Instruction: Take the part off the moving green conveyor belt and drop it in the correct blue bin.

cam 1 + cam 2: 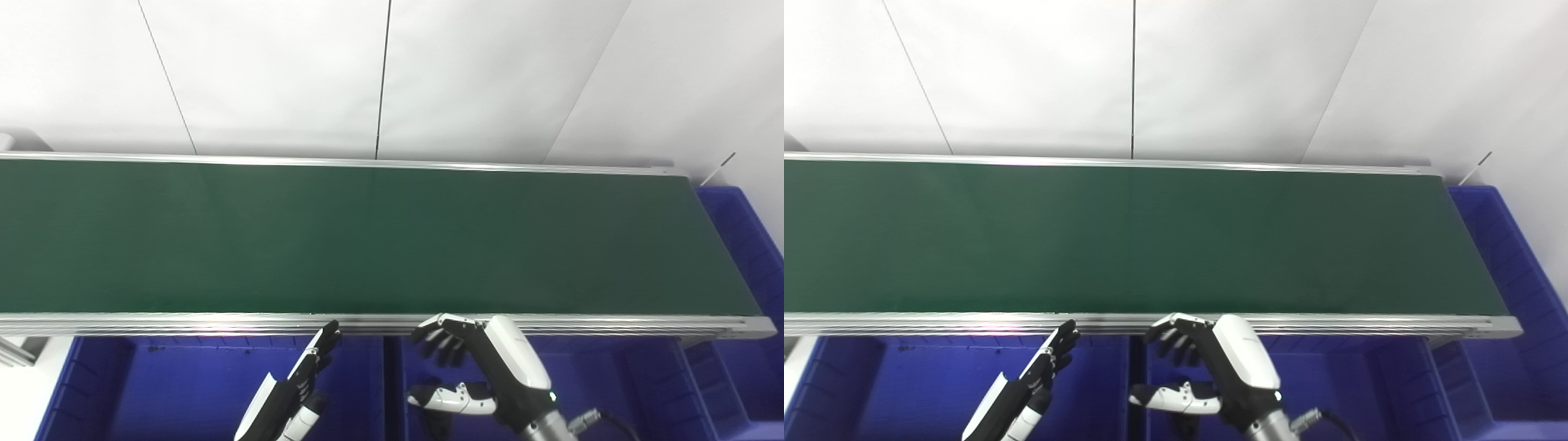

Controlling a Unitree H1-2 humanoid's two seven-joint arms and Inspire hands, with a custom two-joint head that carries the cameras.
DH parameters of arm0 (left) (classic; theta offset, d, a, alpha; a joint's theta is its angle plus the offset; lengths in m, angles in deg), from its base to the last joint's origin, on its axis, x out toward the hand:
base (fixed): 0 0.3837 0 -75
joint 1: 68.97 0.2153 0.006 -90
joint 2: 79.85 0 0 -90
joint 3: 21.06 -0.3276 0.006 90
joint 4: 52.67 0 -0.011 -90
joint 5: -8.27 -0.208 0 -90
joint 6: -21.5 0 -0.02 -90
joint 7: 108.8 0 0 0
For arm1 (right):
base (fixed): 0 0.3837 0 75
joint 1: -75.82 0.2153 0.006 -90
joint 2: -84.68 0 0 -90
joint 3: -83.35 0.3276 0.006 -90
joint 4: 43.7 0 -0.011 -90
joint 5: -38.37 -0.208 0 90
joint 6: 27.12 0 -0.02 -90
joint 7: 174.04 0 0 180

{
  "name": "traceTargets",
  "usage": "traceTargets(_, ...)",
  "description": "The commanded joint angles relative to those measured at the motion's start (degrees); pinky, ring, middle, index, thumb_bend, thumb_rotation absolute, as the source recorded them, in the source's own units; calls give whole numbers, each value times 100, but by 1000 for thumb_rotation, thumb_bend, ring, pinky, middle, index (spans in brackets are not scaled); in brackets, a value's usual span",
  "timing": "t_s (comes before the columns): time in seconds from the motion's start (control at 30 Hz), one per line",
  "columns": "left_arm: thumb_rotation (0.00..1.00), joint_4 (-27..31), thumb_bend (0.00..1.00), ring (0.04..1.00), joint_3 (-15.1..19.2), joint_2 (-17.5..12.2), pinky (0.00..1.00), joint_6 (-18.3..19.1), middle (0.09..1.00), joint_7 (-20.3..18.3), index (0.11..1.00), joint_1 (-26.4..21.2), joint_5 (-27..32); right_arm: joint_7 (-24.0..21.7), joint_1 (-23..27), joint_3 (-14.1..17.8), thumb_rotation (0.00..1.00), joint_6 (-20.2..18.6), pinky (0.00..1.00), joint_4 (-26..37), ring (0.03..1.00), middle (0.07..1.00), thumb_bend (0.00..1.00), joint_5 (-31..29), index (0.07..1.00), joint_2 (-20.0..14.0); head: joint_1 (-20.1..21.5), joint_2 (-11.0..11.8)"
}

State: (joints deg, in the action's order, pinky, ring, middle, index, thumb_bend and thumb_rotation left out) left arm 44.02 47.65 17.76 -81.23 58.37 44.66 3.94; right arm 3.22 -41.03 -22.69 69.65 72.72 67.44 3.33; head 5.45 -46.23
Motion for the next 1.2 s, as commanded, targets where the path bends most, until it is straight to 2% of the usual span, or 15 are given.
traceTargets(0.0,928,202,547,988,-99,108,984,-279,983,21,992,-18,-131,1159,-341,54,911,1978,548,-42,617,695,789,-1133,712,520,-20,13)
traceTargets(0.07,931,194,552,989,-98,102,994,-256,985,9,994,-18,-125,1238,-340,56,941,2005,618,-322,674,747,814,-1170,764,529,0,21)
traceTargets(0.17,936,215,552,984,-90,90,984,-207,984,10,997,1,-137,1416,-245,27,979,2015,745,-784,811,842,843,-1129,815,402,15,-8)
traceTargets(0.23,937,243,555,982,-78,85,976,-181,980,13,996,9,-135,1529,-166,-17,996,2014,779,-1044,848,869,879,-1052,830,295,19,-64)
traceTargets(0.3,938,302,563,988,-73,82,982,-116,981,7,997,15,-124,1687,-38,-101,991,2015,785,-1340,852,874,866,-1004,834,158,39,-137)
traceTargets(0.33,938,356,565,989,-70,77,984,-60,982,2,997,18,-124,1722,11,-133,990,2015,787,-1428,853,876,862,-1023,836,114,81,-294)
traceTargets(0.37,943,386,575,991,-69,73,989,-31,982,-3,999,15,-128,1744,51,-162,980,2015,795,-1505,858,878,856,-1056,837,78,81,-294)
traceTargets(0.4,951,452,580,993,-69,64,994,26,982,-15,1000,10,-129,1739,80,-174,967,2013,804,-1533,862,879,848,-1083,837,62,121,-478)
traceTargets(0.6,969,672,555,999,-77,56,1000,234,985,-45,1000,-31,-105,1500,136,-147,966,1973,820,-1601,864,884,843,-1217,843,45,157,-645)
traceTargets(0.67,959,718,574,996,-81,57,989,308,983,-49,994,-31,-86,1387,103,-126,974,1895,818,-1543,864,895,839,-1231,847,68,129,-652)
traceTargets(0.8,956,731,545,991,-94,65,974,302,979,-27,988,-30,-120,1215,49,-93,998,1773,806,-1460,860,900,864,-1171,850,105,115,-667)
traceTargets(0.93,966,741,543,991,-117,70,981,270,983,-31,994,-30,-112,1115,21,-47,1000,1810,795,-1465,855,893,851,-1131,852,136,90,-674)
traceTargets(1.17,962,687,554,989,-134,70,983,266,981,-11,995,-13,-118,901,4,-14,994,1754,790,-1538,854,892,858,-1209,852,175,63,-565)
